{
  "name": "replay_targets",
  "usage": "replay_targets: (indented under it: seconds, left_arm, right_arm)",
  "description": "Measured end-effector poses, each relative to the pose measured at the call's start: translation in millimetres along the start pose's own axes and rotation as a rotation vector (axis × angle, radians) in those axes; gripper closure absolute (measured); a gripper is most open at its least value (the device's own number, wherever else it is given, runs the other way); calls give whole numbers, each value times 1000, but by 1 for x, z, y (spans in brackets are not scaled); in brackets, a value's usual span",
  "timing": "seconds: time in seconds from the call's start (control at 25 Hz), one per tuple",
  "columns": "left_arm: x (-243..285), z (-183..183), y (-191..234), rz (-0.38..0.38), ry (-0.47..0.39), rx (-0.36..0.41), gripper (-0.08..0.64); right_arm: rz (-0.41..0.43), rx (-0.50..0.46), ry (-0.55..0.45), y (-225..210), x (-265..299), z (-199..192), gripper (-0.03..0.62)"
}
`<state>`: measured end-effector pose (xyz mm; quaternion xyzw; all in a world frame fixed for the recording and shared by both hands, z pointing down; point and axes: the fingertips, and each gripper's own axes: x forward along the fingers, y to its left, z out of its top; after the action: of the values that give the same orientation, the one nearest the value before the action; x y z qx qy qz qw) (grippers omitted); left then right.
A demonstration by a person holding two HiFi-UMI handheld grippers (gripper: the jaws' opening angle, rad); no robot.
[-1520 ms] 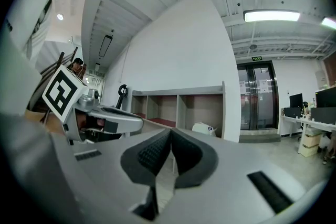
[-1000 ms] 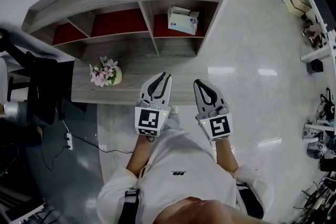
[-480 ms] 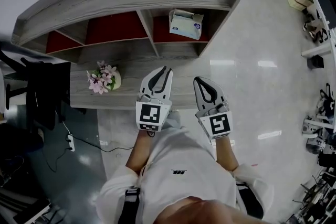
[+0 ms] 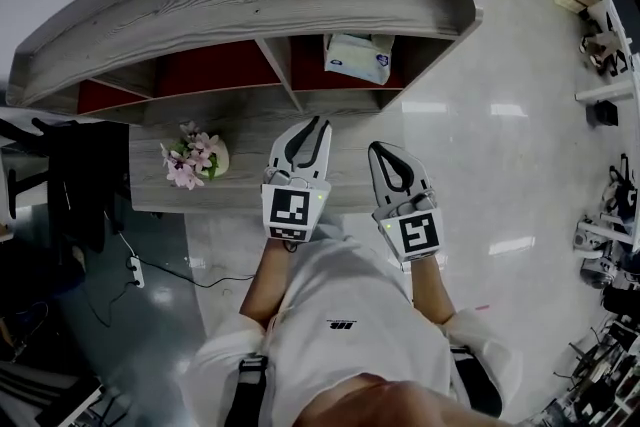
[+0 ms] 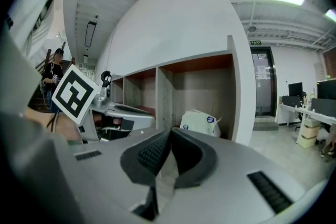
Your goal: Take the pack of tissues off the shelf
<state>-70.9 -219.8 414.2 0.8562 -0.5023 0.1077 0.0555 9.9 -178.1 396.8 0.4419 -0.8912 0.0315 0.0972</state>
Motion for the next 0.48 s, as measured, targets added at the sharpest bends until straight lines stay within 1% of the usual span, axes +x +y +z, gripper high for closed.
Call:
replay_targets:
  seconds: [0.48]
  left_arm:
    - [36,-14,17,-22,38,-22,488]
  right_arm:
    - [-2,21,29,-15,36,-7,566]
